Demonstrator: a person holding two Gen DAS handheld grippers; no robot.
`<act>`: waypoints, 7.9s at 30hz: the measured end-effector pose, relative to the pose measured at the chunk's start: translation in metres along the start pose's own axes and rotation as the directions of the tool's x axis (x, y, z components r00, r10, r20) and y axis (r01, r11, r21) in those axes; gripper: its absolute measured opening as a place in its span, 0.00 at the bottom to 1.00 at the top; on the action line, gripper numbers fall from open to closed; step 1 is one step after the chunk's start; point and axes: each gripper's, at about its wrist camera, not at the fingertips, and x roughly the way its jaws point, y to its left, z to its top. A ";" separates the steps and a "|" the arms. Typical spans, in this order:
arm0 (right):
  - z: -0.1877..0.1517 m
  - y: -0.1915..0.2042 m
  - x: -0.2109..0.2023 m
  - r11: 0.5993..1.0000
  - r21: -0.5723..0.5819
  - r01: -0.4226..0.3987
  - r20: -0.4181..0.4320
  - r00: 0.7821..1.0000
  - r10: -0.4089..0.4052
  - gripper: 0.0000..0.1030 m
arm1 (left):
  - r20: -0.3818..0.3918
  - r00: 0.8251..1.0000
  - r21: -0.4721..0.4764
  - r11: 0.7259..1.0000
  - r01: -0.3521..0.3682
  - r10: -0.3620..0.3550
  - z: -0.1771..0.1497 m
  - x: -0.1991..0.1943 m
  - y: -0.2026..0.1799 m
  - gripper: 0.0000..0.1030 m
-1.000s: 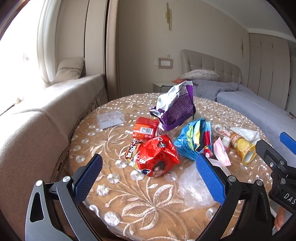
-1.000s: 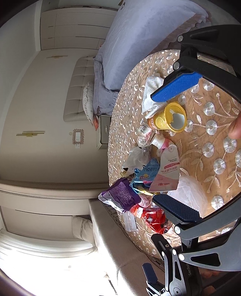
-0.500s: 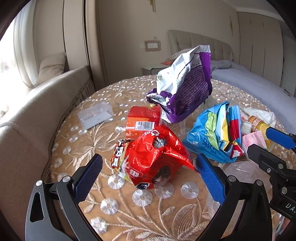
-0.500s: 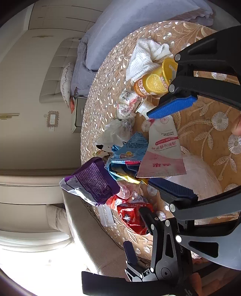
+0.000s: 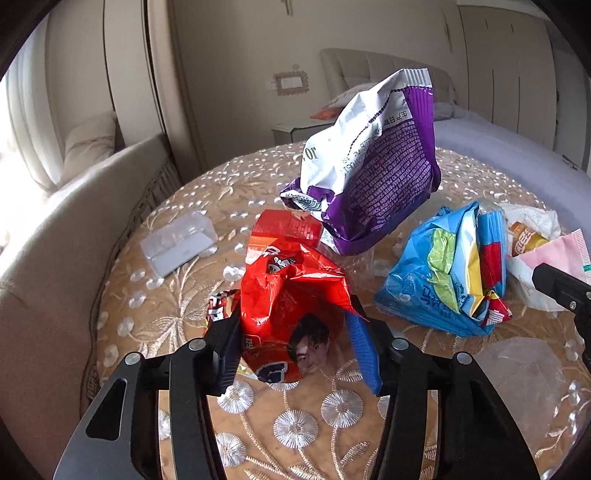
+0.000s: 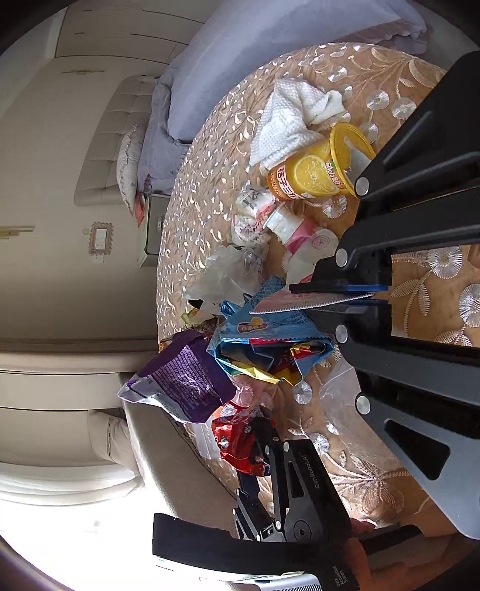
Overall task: Collect trash
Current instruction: 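Grasp the red chip bag with the left gripper while the right grasps the pink-white packet, then carry the red bag and pink-white packet over the white bin with both grippers, then open both grippers to drop the items into the white bin, then move both open grippers back toward the table, then grasp the yellow cup with the right gripper while the left grasps the clear plastic bag, then carry the yellow cup and clear bag over the white bin with both grippers, then open both grippers to drop the cup and bag into the bin, then move both open grippers back toward the table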
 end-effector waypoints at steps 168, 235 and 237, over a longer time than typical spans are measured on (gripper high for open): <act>-0.092 -0.153 -0.181 0.923 0.146 0.357 0.050 0.929 -0.367 0.55 | -0.041 0.868 0.253 0.835 0.488 -0.495 -0.041 -0.108 -0.248 0.52; -0.074 -0.171 -0.136 0.957 0.145 0.253 0.068 0.962 -0.265 0.95 | 0.006 0.917 0.287 0.879 0.380 -0.398 -0.026 -0.095 -0.244 0.95; -0.064 -0.162 -0.131 0.963 0.127 0.237 0.081 0.965 -0.248 0.95 | 0.023 0.926 0.268 0.895 0.357 -0.376 -0.024 -0.092 -0.228 0.95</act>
